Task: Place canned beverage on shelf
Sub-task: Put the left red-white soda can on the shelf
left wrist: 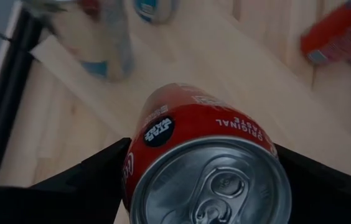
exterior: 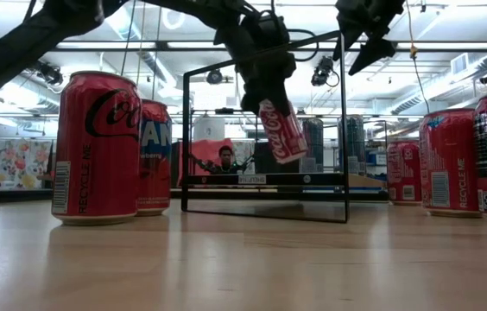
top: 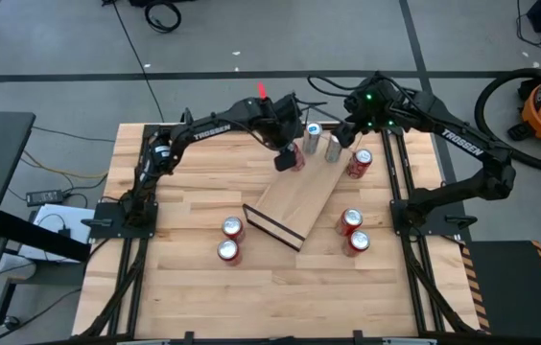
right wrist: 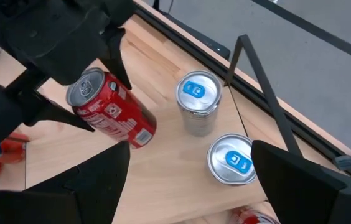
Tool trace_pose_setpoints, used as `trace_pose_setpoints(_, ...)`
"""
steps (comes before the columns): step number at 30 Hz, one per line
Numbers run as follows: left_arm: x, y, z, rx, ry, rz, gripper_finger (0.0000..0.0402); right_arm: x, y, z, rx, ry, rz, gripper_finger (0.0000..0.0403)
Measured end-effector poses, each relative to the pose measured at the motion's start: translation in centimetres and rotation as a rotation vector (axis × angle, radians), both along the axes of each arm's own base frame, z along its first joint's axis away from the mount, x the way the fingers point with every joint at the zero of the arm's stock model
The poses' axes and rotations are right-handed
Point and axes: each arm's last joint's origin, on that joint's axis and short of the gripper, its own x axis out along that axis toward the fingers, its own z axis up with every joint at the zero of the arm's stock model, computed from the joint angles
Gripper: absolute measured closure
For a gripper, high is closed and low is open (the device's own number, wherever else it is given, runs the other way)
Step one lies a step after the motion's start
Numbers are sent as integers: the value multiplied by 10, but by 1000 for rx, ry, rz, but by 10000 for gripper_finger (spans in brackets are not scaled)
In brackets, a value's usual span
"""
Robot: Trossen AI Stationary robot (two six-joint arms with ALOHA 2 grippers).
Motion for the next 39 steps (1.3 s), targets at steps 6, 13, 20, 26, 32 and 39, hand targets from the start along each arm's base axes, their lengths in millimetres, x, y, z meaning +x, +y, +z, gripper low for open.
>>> trace_pose_setpoints(6, 5, -1, -3, -2, 27, 2, 70, -4, -3, -2, 63, -12, 65, 58)
trace_pose_setpoints(13, -1, -8, -7, 1, 109, -88, 70, 5, 17, -31, 94, -15, 343, 58)
trace_pose_setpoints(20, -12, -11, 6, -3, 130, -93, 70, 16, 33, -51, -91, -188, 438, 58)
trace_pose_setpoints(26, -23, -15, 30, 19, 75, -92, 70, 26, 36, -65, -168, -257, 471, 58)
trace_pose_setpoints(32, -36, -15, 59, 37, -30, -75, 70, 38, 35, -73, -264, -285, 498, 58)
trace_pose_setpoints(39, -38, -19, 78, 40, -142, -78, 70, 55, 27, -80, -288, -286, 488, 58)
